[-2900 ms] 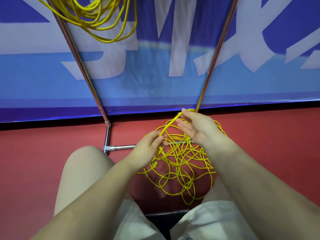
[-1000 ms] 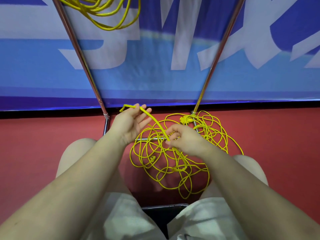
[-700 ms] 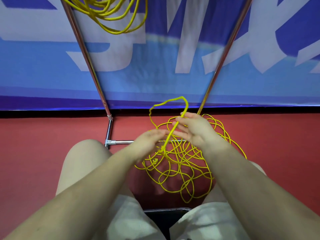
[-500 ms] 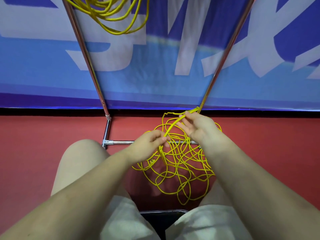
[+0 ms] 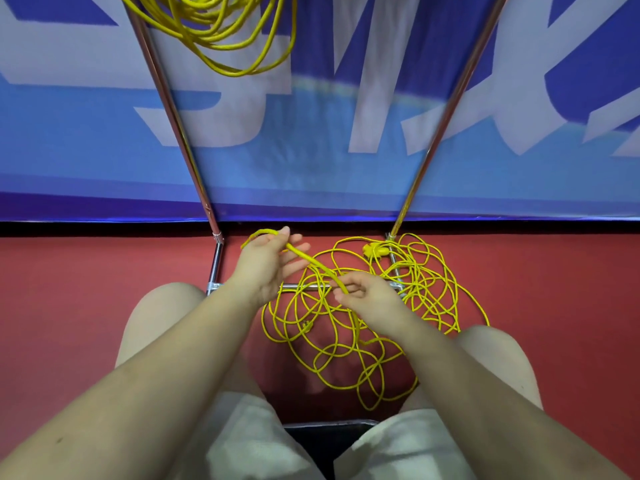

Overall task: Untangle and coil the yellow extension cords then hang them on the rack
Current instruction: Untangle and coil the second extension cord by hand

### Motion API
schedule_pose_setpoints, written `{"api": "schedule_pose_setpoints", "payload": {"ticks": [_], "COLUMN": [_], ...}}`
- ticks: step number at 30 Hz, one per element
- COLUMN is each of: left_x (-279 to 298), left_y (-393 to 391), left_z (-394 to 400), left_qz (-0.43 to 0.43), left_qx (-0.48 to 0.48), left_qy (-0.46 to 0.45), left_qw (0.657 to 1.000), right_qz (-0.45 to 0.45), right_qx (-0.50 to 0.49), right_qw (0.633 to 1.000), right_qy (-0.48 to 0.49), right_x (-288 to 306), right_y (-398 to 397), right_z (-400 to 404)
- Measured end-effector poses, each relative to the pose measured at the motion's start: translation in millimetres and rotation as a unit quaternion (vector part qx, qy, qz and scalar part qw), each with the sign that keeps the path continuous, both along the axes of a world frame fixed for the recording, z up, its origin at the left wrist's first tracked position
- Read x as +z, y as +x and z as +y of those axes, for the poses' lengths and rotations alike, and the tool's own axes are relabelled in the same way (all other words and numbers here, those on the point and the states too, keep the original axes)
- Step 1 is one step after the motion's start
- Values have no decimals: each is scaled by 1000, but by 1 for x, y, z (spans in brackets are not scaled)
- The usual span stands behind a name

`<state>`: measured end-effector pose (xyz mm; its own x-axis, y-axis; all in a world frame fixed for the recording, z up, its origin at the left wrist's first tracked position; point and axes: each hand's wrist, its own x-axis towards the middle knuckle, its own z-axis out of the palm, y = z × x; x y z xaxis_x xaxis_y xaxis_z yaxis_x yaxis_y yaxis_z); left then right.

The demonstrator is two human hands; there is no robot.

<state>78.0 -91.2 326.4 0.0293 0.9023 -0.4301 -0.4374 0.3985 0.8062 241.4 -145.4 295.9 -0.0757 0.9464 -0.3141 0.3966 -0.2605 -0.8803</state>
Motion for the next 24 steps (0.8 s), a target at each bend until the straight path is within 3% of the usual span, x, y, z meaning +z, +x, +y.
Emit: {"api": "schedule_pose_setpoints", "payload": {"ticks": [3,6,9,13,16,21,24], "left_x": [1,2,-9,-28,-30,-24,-13], "left_y": [-5,-6,-1,7,9,5,10], "left_z": [5,5,-5,-29,-36,-29,-25], "left_qz": [-63,-133,-30,107,123,220,216], "left_qx": [51,43,-75,-234,-248,-295,-256], "left_qy": [-20,-26,-19,10,27,118,119], "left_qw": [996,990,997,966,960,923,935], "right_qz": [-14,40,170,359,405,435,406], "right_qx": [-23,-37,-97,-261,-337,-361,-267], "right_qw": [1000,998,979,888,838,819,870], "right_qy": [12,-15,-59,-119,-140,-98,-80], "right_x": [1,9,23,39,48,55,53], "right_y": [1,-3,-10,-7,-2,8,7], "right_z": [1,2,5,25,39,53,47]}}
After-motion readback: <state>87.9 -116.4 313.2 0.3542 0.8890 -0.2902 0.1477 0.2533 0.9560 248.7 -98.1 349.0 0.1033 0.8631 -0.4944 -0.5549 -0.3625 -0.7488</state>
